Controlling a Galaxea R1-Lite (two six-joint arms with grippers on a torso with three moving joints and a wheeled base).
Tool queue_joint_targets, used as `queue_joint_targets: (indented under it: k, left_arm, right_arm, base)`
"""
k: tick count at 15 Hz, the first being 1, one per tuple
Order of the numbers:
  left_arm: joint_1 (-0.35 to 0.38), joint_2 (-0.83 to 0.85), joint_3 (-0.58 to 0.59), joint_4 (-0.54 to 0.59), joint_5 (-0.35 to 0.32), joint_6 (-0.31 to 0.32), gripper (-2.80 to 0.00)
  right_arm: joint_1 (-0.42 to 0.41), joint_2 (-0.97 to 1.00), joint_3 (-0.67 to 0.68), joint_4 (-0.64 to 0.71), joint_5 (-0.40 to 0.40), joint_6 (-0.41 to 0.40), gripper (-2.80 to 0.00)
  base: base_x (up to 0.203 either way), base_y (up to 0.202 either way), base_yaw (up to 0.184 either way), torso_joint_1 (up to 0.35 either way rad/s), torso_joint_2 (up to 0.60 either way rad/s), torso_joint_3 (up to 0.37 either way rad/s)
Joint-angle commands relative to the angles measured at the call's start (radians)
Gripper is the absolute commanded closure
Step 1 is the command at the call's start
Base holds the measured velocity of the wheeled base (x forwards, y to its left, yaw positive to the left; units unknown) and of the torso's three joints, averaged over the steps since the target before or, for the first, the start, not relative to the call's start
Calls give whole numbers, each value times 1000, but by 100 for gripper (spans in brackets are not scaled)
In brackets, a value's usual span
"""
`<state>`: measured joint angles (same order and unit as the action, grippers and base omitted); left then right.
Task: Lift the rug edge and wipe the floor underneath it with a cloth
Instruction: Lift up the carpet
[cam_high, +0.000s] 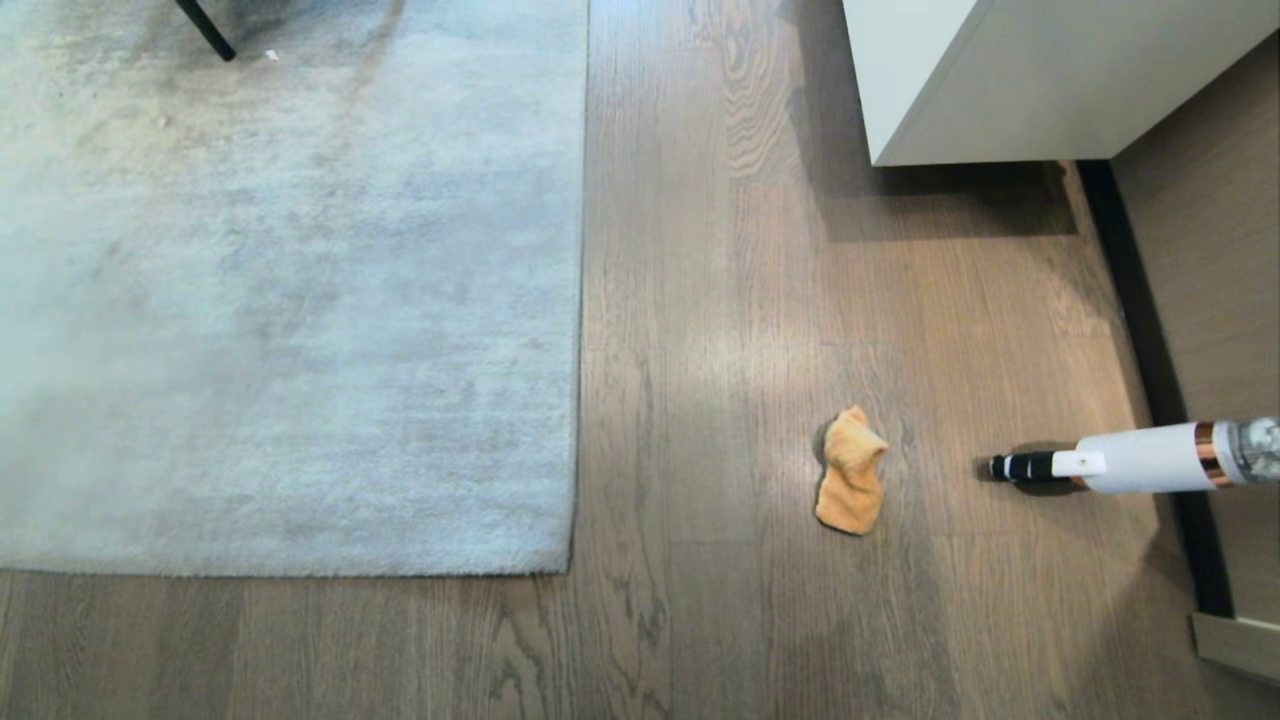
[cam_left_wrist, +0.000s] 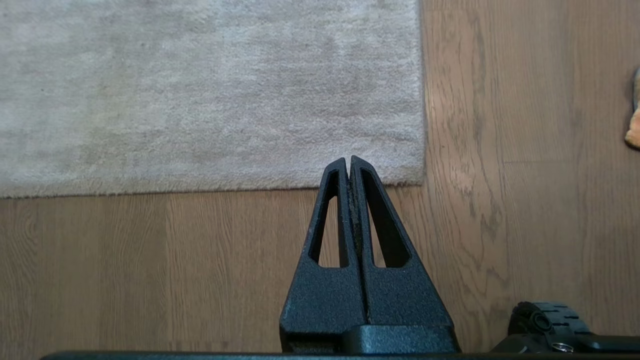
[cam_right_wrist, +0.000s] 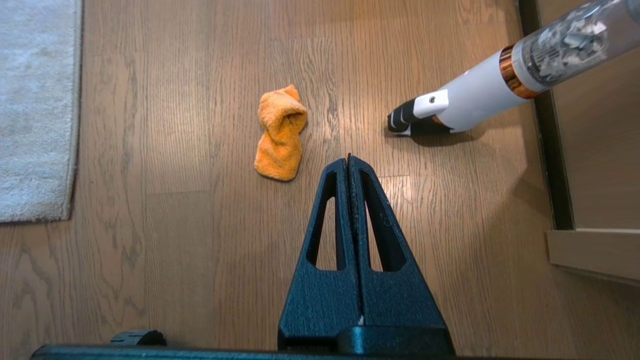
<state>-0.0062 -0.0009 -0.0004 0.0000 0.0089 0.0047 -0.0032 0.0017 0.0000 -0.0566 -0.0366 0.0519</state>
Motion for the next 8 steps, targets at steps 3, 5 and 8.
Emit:
queue_joint_targets:
  k: [3,5,8]
  left_arm:
    - [0,1,0,0,0,0,0]
    - [0,1,0,0,0,0,0]
    - [0,1,0,0,0,-2,0]
  right_arm:
    - [0,0,0,0,0,0,0]
    - [0,0,0,0,0,0,0]
    - [0,0,0,0,0,0,0]
  base:
    - [0,0,0,4,4,-197]
    - [0,0,0,1,4,-202]
    - [0,0,0,2,1,-196]
